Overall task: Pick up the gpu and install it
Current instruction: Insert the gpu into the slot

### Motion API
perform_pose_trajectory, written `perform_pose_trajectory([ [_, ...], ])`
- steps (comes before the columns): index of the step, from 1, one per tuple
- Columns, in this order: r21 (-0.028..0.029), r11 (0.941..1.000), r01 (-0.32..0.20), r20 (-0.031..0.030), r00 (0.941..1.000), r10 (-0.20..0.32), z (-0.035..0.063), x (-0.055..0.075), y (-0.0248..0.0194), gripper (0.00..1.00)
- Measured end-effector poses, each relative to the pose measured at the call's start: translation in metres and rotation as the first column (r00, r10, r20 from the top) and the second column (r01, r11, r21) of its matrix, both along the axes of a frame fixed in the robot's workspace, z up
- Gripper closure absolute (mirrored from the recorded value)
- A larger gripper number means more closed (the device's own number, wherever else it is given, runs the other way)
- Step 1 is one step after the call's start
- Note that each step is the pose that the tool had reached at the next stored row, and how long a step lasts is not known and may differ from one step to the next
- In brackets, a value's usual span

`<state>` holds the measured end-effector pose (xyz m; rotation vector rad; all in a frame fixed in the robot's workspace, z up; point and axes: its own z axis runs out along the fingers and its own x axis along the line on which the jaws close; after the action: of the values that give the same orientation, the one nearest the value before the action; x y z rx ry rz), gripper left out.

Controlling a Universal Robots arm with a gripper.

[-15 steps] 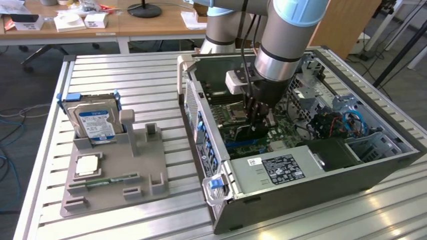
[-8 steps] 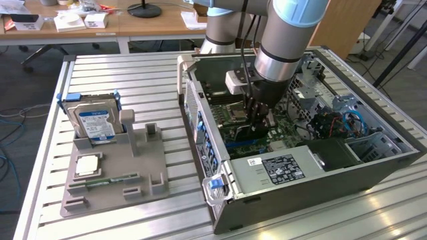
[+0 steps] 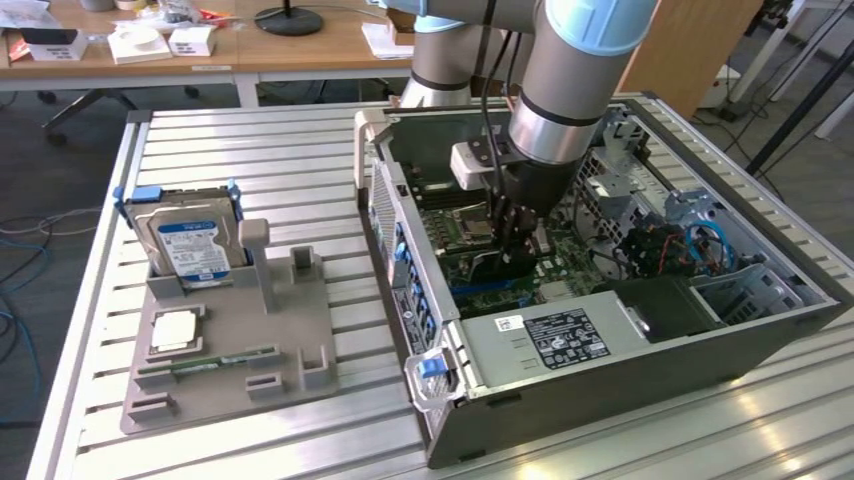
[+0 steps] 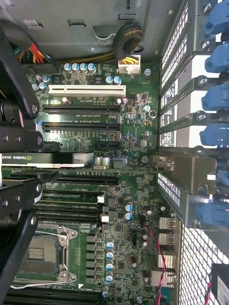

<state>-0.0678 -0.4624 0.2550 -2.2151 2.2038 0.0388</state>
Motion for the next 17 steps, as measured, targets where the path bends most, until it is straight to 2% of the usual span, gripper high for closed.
perform_pose_trajectory([
  [17,0.0,1.0,0.0,0.0,1.0,0.0,-0.0006,0.0,0.0006,0.74],
])
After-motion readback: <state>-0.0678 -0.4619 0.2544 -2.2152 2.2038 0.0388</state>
